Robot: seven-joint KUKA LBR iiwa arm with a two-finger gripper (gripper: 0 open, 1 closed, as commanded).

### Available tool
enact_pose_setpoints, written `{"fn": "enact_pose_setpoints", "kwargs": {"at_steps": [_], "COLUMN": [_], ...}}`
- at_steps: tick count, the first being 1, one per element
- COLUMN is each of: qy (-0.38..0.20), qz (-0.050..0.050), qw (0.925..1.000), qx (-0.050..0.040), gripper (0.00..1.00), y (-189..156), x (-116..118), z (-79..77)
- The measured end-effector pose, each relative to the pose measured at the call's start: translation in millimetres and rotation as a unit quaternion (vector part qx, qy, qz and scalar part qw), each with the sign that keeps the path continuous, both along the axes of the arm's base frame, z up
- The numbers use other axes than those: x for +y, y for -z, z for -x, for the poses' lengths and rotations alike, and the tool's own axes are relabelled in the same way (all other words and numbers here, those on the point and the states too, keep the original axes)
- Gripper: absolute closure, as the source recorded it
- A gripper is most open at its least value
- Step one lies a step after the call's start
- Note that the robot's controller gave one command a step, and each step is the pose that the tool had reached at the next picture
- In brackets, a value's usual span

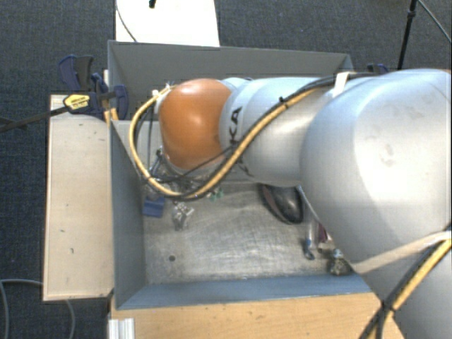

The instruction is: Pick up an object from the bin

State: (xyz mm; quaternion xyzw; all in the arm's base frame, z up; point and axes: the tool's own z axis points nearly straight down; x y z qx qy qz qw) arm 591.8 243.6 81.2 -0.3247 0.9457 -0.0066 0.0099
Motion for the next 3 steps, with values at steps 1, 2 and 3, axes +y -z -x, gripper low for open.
{"fn": "enact_pose_setpoints", "kwargs": {"at_steps": [1, 2, 3], "qy": [0.000, -0.001, -0.006], "qz": [-0.011, -0.006, -0.005], "qw": [0.9999, 1.0000, 0.9999], "qx": [-0.0069, 0.0061, 0.0072], "gripper": [1.00, 1.00, 1.00], "y": [-3.0, -103.0, -143.7], "x": [9.0, 9.9, 7.9], "z": [-0.5, 12.0, 10.8]}}
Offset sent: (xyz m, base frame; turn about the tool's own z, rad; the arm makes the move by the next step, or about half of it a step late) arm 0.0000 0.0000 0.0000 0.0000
